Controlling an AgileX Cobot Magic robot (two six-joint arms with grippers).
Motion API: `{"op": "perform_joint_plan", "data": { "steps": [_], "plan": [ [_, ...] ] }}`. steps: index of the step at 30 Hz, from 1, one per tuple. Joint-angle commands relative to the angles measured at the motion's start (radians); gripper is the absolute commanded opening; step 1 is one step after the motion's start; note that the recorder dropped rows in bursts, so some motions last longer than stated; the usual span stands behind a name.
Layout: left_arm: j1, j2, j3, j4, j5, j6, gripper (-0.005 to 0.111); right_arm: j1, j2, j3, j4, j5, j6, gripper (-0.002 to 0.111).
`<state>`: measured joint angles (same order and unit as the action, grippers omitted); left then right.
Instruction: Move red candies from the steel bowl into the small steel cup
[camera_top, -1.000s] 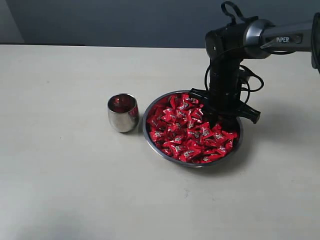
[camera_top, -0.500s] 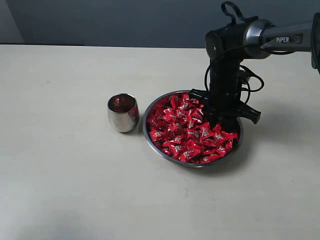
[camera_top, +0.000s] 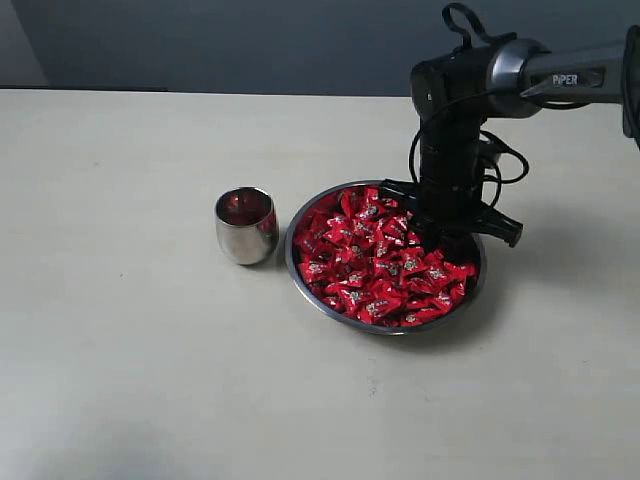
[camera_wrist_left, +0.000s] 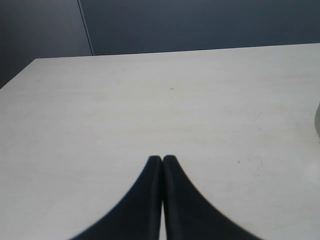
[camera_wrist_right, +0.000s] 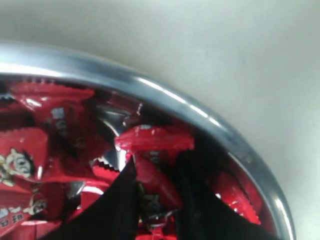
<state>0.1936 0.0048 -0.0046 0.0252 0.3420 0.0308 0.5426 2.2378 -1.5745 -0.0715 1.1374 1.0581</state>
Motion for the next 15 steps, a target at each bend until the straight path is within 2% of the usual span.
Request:
{"op": "perform_joint_plan", "data": {
  "steps": [1, 6, 15],
  "plan": [
    [-0.007, -0.005, 0.005, 0.002, -0.008, -0.001, 0.000, -0.007, 0.001, -0.045, -0.007, 0.008, -0.039, -0.001],
    [-0.007, -0.005, 0.005, 0.002, -0.008, -0.001, 0.000, 0.005, -0.001, -0.170, -0.007, 0.055, -0.079, -0.001],
    [-0.007, -0.005, 0.005, 0.002, -0.008, -0.001, 0.000, 0.007, 0.003, -0.186, 0.020, 0.084, -0.170, -0.001]
  ]
}}
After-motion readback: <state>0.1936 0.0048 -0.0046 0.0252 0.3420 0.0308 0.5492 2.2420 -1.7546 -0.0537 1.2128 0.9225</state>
